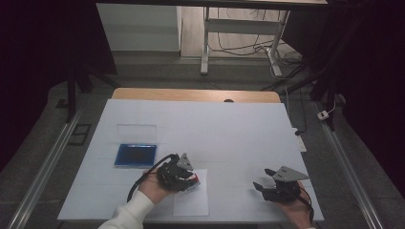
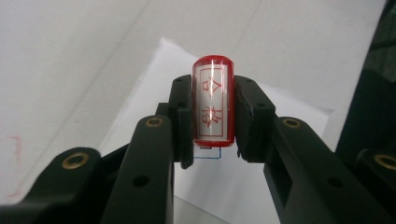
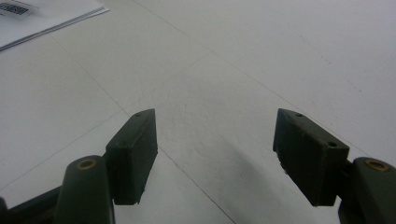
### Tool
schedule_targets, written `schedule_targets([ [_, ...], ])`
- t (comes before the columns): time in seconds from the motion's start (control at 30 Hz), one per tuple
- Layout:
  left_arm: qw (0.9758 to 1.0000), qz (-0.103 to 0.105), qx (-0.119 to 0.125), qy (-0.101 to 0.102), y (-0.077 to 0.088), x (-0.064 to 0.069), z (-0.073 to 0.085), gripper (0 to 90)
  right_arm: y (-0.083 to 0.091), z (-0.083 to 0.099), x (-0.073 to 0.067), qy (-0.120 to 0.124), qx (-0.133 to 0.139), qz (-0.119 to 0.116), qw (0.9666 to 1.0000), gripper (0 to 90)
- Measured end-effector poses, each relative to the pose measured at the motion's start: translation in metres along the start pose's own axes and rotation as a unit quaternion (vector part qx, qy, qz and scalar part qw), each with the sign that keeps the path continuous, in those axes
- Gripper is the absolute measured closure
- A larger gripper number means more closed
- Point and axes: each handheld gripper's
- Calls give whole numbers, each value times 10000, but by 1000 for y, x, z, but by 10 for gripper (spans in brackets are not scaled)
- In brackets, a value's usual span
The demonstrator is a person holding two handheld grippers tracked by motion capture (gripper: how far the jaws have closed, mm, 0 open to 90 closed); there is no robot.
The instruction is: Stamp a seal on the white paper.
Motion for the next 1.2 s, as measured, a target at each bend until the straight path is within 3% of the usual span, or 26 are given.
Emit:
schedule_targets([
  [0.53,9991,186,340,173,18,-7,5,704,1,-1,-1,41,22,17,10000,303],
  [1.0,9985,164,494,191,29,-11,9,704,0,0,-1,39,19,14,10000,304],
  [1.2,9978,128,575,295,35,-17,11,704,0,0,-1,35,-4,20,10000,304],
])
Point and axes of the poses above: each handheld gripper's, and its own axes: y roughly backward along the jaws, z roughly out of its underside, x roughly to its right, and after that the axes turned 10 degrees about -z, right-handed
